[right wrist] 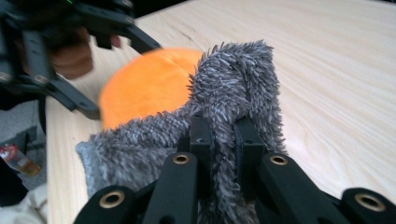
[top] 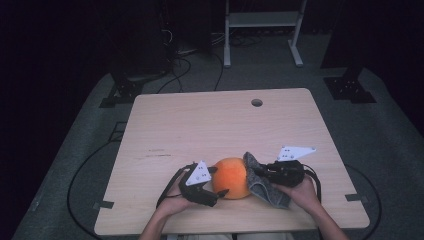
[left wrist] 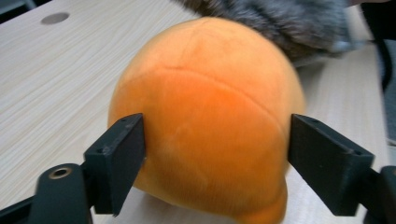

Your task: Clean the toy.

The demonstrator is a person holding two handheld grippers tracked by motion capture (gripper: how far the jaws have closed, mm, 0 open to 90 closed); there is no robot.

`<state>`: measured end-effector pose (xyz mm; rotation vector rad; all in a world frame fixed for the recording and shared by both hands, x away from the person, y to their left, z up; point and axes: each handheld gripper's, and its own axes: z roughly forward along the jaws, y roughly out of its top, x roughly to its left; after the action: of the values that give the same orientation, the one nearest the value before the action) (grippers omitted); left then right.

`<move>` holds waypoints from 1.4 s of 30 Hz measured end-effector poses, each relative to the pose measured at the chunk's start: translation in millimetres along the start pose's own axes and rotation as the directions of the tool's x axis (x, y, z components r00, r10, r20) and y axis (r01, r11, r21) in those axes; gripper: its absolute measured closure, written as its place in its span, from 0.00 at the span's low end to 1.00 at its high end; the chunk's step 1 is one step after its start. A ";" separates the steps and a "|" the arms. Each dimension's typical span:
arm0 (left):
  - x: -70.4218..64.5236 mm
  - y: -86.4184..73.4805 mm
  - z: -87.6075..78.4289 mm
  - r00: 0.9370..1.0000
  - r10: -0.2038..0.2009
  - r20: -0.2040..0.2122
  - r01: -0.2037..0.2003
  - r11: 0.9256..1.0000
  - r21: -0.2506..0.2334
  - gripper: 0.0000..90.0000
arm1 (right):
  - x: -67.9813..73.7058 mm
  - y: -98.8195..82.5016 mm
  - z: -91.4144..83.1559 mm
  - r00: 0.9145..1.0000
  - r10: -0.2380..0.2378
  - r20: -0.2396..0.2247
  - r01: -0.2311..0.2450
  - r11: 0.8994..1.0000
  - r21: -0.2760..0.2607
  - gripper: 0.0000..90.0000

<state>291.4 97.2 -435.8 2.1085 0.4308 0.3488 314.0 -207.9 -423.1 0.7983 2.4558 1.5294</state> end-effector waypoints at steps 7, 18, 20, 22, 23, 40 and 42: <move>6.2 -11.2 -1.4 0.999 -0.050 -0.013 0.051 0.998 0.032 0.32 | 17.2 5.9 9.7 0.998 -0.051 -0.028 0.051 0.998 -0.026 0.90; 12.6 -18.6 -2.9 0.996 -0.087 -0.011 0.087 0.996 0.034 0.30 | -6.3 -29.5 4.8 0.991 0.114 0.072 -0.120 0.990 0.077 0.90; 11.6 -18.2 -2.8 0.996 -0.084 -0.016 0.085 0.996 0.034 0.30 | -6.8 -32.4 3.1 0.990 0.124 0.067 -0.129 0.987 0.090 0.89; 10.6 -16.2 -2.7 0.997 -0.074 -0.023 0.075 0.997 0.037 0.30 | -5.9 -31.9 0.0 0.991 0.119 0.062 -0.125 0.988 0.088 0.90; 10.1 -14.6 -3.2 0.998 -0.063 -0.029 0.064 0.997 0.040 0.31 | -4.3 -30.3 -2.4 0.991 0.118 0.055 -0.122 0.990 0.075 0.90; -13.7 3.9 1.8 0.993 0.085 -0.080 -0.083 0.996 0.026 0.40 | 26.3 22.6 14.8 0.998 -0.069 -0.013 0.070 0.997 0.027 0.90; -13.6 4.0 2.0 0.994 0.077 -0.082 -0.075 0.997 0.017 0.39 | 17.9 15.0 9.4 0.999 -0.050 0.012 0.050 0.998 0.041 0.90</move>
<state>280.7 87.8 -434.6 2.1336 0.4031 0.4802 307.8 -186.2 -411.8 0.7448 2.4860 1.4572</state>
